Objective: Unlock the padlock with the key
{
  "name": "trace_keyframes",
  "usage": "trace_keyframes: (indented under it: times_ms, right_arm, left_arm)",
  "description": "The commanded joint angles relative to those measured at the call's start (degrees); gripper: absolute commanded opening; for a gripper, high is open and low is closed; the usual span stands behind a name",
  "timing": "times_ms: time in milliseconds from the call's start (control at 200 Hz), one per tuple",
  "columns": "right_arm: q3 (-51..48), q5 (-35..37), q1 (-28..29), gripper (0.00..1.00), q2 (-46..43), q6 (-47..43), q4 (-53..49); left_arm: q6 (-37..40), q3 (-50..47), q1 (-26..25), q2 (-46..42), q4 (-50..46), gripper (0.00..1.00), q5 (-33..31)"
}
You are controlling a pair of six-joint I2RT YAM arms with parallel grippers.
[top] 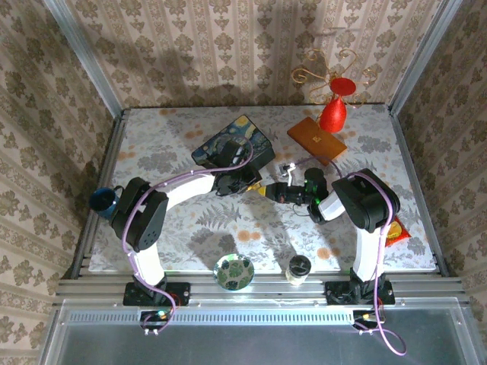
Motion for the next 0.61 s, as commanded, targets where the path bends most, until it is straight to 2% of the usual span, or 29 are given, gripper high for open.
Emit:
trace_keyframes:
  times_ms: [0, 190, 430, 490, 600]
  right_arm:
    - [2.2, 7.7, -0.7, 0.00, -0.4, 1.6, -1.4]
    - [2.8, 9.0, -0.5, 0.00, -0.6, 1.4, -5.6]
    - [5.2, 11.8, 0.6, 0.00, -3.4, -4.5, -16.7]
    - [5.6, 12.8, 1.1, 0.15, -4.4, -6.1, -19.4]
    - [5.9, 13.7, 1.5, 0.32, -6.2, -8.3, -22.9]
  left_arm:
    - [0.5, -0.6, -0.7, -1.9, -0.5, 0.00, 5.1]
    - [-0.7, -1.9, -0.1, -0.8, 3.0, 0.00, 4.8]
    - [-1.8, -1.5, 0.1, 0.5, 4.9, 0.00, 5.0]
    - [-1.8, -1.5, 0.1, 0.4, 4.9, 0.00, 5.0]
    - [-1.9, -1.9, 0.4, -0.1, 4.9, 0.00, 4.9]
